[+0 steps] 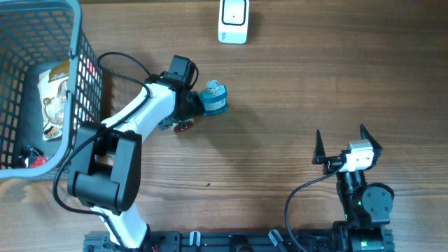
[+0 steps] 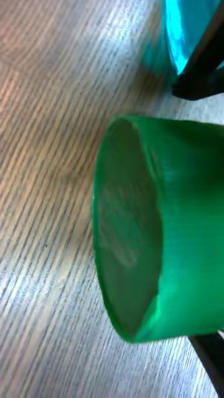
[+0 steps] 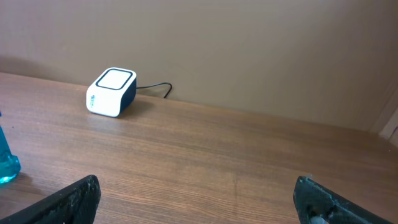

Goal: Scan the item barcode

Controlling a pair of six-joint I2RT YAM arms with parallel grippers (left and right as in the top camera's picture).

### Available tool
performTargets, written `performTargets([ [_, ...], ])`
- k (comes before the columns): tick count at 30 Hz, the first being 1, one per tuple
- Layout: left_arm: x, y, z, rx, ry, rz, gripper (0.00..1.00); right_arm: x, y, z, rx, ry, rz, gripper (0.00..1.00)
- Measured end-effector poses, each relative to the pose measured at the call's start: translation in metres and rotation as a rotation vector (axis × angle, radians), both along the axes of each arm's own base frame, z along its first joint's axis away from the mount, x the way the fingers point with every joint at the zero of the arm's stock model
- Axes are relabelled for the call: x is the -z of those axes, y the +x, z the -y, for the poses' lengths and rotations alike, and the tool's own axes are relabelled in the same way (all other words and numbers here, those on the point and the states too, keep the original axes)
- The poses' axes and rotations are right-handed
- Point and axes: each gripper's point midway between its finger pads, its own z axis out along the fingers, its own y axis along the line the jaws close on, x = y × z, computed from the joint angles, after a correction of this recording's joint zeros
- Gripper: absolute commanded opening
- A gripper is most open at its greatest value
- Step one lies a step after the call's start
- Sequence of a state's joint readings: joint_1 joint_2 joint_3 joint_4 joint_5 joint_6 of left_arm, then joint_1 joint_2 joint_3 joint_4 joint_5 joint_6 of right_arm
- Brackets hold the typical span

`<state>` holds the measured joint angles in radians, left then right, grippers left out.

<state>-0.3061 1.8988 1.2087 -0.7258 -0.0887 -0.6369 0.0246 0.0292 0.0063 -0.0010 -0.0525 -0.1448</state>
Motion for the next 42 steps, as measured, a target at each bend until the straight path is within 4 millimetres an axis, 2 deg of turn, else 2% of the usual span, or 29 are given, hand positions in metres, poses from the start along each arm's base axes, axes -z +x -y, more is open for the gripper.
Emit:
performTargets([
  [4, -0.003, -0.005, -0.002, -0.001, 0.005, -0.017, 1.0, 0.0, 0.0, 0.0, 0.0, 0.0, 0.0, 1.0],
  [7, -0.026, -0.005, -0.002, -0.002, -0.007, 0.031, 1.0, 0.0, 0.0, 0.0, 0.0, 0.0, 0.0, 1.0],
  [10, -0.07, -0.002, -0.005, -0.006, -0.021, 0.14, 1.0, 0.0, 0.0, 0.0, 0.0, 0.0, 0.0, 1.0],
  [18, -0.178, -0.019, -0.022, -0.037, -0.063, 0.385, 1.0, 0.0, 0.0, 0.0, 0.0, 0.0, 0.0, 1.0],
  [19, -0.217, -0.019, -0.037, -0.079, -0.075, 0.467, 1.0, 0.0, 0.0, 0.0, 0.0, 0.0, 0.0, 1.0],
  [21, -0.261, -0.022, -0.064, -0.154, -0.079, 0.541, 1.0, 0.0, 0.0, 0.0, 0.0, 0.0, 0.0, 1.0],
  [23, -0.306, -0.022, -0.109, -0.284, -0.054, 0.638, 1.0, 0.0, 0.0, 0.0, 0.0, 0.0, 0.0, 1.0],
  [24, -0.337, -0.03, -0.15, -0.405, -0.026, 0.701, 1.0, 0.0, 0.0, 0.0, 0.0, 0.0, 0.0, 1.0],
  [25, -0.355, -0.04, -0.181, -0.497, -0.007, 0.739, 1.0, 0.0, 0.0, 0.0, 0.0, 0.0, 0.0, 1.0],
  [27, -0.368, -0.053, -0.218, -0.605, 0.0, 0.77, 1.0, 0.0, 0.0, 0.0, 0.0, 0.0, 0.0, 1.0],
  [28, -0.37, -0.059, -0.237, -0.661, -0.009, 0.779, 1.0, 0.0, 0.0, 0.0, 0.0, 0.0, 0.0, 1.0],
  [29, -0.367, -0.066, -0.262, -0.734, -0.021, 0.775, 1.0, 0.0, 0.0, 0.0, 0.0, 0.0, 0.0, 1.0],
  [30, -0.36, -0.07, -0.278, -0.781, -0.035, 0.758, 1.0, 0.0, 0.0, 0.0, 0.0, 0.0, 0.0, 1.0],
  [33, -0.321, -0.069, -0.318, -0.888, -0.086, 0.65, 1.0, 0.0, 0.0, 0.0, 0.0, 0.0, 0.0, 1.0],
  [36, -0.268, -0.067, -0.336, -0.955, -0.101, 0.465, 1.0, 0.0, 0.0, 0.0, 0.0, 0.0, 0.0, 1.0],
  [39, -0.233, -0.065, -0.349, -0.992, -0.079, 0.358, 1.0, 0.0, 0.0, 0.0, 0.0, 0.0, 0.0, 1.0],
  [42, -0.204, -0.073, -0.354, -1.038, -0.051, 0.257, 1.0, 0.0, 0.0, 0.0, 0.0, 0.0, 0.0, 1.0],
])
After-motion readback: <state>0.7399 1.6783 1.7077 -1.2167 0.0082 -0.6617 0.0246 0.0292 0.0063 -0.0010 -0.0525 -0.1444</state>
